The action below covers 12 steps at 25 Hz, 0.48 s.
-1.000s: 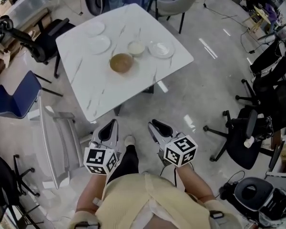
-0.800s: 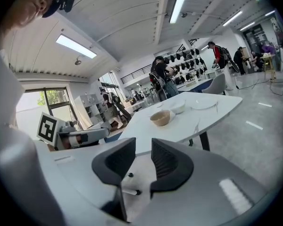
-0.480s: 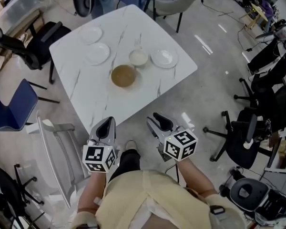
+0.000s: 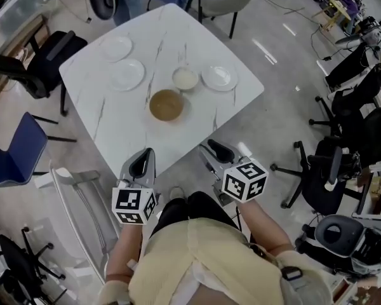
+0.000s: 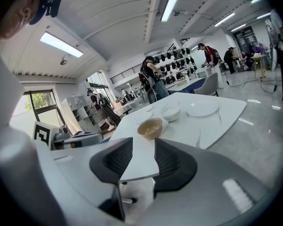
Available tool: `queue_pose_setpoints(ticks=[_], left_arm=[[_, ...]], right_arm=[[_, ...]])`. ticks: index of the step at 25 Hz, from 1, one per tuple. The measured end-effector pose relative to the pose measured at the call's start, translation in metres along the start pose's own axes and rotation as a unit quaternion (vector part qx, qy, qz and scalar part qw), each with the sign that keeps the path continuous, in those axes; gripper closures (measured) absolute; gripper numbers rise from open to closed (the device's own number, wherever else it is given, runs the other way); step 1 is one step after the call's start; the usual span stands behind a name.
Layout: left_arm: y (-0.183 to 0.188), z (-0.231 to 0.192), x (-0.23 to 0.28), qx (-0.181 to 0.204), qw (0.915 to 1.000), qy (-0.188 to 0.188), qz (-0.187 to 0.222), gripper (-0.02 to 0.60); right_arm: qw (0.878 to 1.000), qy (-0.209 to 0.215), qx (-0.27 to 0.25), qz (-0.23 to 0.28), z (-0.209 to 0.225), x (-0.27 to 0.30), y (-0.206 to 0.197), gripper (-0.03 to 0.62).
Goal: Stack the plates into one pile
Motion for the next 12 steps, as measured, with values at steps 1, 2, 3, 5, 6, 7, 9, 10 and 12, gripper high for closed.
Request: queue_pose_setpoints(ticks=[1,2,3,5,6,7,9,10,12], left_arm=[[0.0,-0.001,0.001,0.0,1.0,-0.001,0.001,0.581],[0.0,-0.003,0.002,0.0,1.0,0.001,0.001,0.581],[0.0,-0.006,0.004,-0.001,1.0,0.004,0.001,0.581],[0.001,-0.011,0.007,-0.005,0.9999,0.013,0.001,0.566],[0.001,-0.012,0.009,-0.007,0.9998,0.018,0.002,0.561],[0.001,-0.013,0.012,-0.008,0.9997,0.021,0.003,0.561],[0.004,-0.016,0.019,-0.006,0.9996,0.027,0.005,0.561],[0.006,-0.019,0.024,-0.004,0.9995,0.031,0.006,0.561],[0.009,-0.025,0.036,-0.001,0.9991,0.04,0.01,0.561]], right_arm=[[1.0,-0.004,0.002,-0.001,0.003,0.001,0.001,0.464],[1.0,-0.008,0.003,-0.001,0.006,0.002,0.003,0.464],[1.0,-0.012,0.004,0.0,0.009,0.005,0.005,0.464],[1.0,-0.023,0.004,0.002,0.018,0.01,0.01,0.464],[1.0,-0.028,0.004,0.002,0.024,0.012,0.012,0.464],[0.999,-0.032,0.003,0.002,0.031,0.014,0.016,0.464],[0.999,-0.038,0.002,0.003,0.044,0.021,0.023,0.464],[0.999,-0.04,0.003,0.004,0.05,0.026,0.027,0.464],[0.999,-0.041,0.006,0.007,0.063,0.036,0.034,0.464]])
Point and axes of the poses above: the fingertips, and each gripper's own axes: x forward along the fingers, z to its right, y out of its top, the point moved 3 cm from there along -x, backward along the fingers, and after that the axes turned 12 degrees about z, right-handed, at the moved point
